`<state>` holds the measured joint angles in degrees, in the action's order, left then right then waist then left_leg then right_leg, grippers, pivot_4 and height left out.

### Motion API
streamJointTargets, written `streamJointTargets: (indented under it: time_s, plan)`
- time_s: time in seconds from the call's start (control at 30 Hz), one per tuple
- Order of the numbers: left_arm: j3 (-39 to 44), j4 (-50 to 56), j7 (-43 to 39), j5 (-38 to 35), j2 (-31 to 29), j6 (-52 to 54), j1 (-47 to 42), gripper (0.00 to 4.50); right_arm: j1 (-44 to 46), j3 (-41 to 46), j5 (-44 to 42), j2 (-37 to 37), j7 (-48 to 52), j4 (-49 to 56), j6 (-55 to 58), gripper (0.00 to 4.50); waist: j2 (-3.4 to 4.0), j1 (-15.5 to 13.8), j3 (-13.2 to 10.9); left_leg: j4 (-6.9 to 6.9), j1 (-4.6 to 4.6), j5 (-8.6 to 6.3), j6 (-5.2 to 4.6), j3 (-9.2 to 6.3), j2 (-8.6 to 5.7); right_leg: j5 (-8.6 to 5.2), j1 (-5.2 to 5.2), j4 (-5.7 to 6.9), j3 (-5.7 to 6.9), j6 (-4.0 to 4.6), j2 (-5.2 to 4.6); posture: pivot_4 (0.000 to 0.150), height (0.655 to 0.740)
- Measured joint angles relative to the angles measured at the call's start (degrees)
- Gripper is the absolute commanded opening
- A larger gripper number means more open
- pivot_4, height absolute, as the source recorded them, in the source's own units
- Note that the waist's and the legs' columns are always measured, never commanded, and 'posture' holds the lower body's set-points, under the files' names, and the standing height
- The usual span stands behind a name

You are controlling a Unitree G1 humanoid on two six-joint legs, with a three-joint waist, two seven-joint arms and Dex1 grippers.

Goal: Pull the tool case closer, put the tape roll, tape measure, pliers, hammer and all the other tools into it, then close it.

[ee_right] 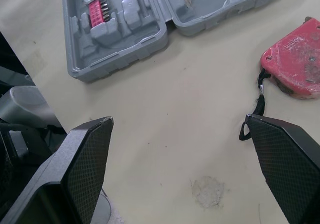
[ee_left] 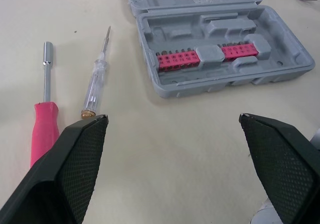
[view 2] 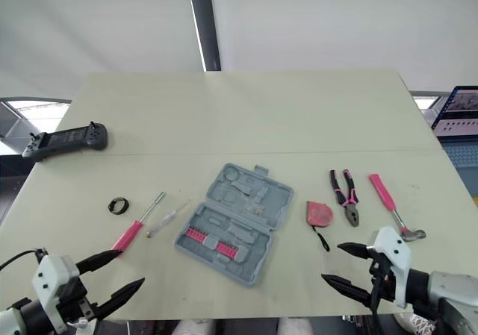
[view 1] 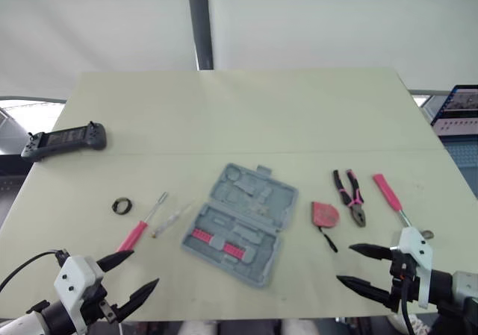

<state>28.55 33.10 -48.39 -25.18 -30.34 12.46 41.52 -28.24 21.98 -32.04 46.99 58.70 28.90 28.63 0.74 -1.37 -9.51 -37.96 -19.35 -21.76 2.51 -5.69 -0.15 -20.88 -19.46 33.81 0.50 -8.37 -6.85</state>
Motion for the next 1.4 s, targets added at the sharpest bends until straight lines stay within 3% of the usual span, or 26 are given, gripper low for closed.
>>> streamJointTargets:
  time_s: [0.87, 0.97, 1.07, 1.17, 1.3, 1.4]
  plan:
    - [-1.7, 0.0, 0.2, -0.4, -0.2, 2.1, -0.3, 4.5, 3.1, -1.4, -0.6, 2.4, -1.7, -0.1, 8.1, 4.47, 0.0, 0.0, 0.0, -0.01, 0.02, 0.0, 0.0, 0.0, 0.0, 0.0, 0.0, 0.04, 0.0, -0.01, 0.01, 0.15, 0.74]
    - [-2.0, 0.0, 0.0, -1.6, -2.5, 5.3, -0.5, 4.5, 3.4, -1.5, -0.6, 2.9, -1.8, -0.1, 8.9, 4.47, 0.0, 0.0, 0.0, -0.02, 0.03, 0.0, 0.0, 0.0, 0.0, 0.0, -0.01, 0.07, 0.01, -0.01, 0.01, 0.15, 0.74]
    - [-1.8, -0.2, -1.3, -6.1, -5.9, 10.6, -3.2, 3.63, 4.4, -1.7, -0.5, 3.9, -1.8, 0.0, 9.4, 4.5, 0.03, 0.0, 0.0, -0.03, 0.05, 0.0, 0.0, -0.01, 0.0, 0.01, 0.0, 0.12, 0.0, -0.01, 0.0, 0.15, 0.74]
    - [-1.6, 0.1, -0.6, -8.9, -7.1, 13.6, -7.6, 2.2, 6.1, -1.8, -0.7, 4.4, -1.8, 0.1, 10.2, 3.62, 0.03, 0.1, 0.0, -0.03, 0.07, 0.0, 0.0, -0.02, 0.02, 0.01, -0.01, 0.19, 0.02, -0.01, 0.01, 0.15, 0.74]
    - [-2.9, 0.0, 1.5, -9.7, -10.4, 17.8, -15.3, 0.17, 9.2, -3.6, -1.1, 4.4, -1.8, 0.4, 10.8, 1.66, 0.05, 0.0, 0.0, -0.04, 0.1, 0.01, 0.01, -0.02, 0.02, 0.01, -0.02, 0.26, 0.04, -0.02, 0.0, 0.15, 0.74]
    - [-5.2, -0.6, 2.5, -9.9, -11.5, 20.0, -21.2, 0.0, 10.9, -5.8, -1.2, 4.4, -1.9, 1.5, 11.7, 0.17, 0.05, 0.1, 0.0, -0.04, 0.1, 0.01, 0.01, -0.03, 0.02, 0.02, -0.03, 0.48, 0.04, -0.04, 0.01, 0.15, 0.74]
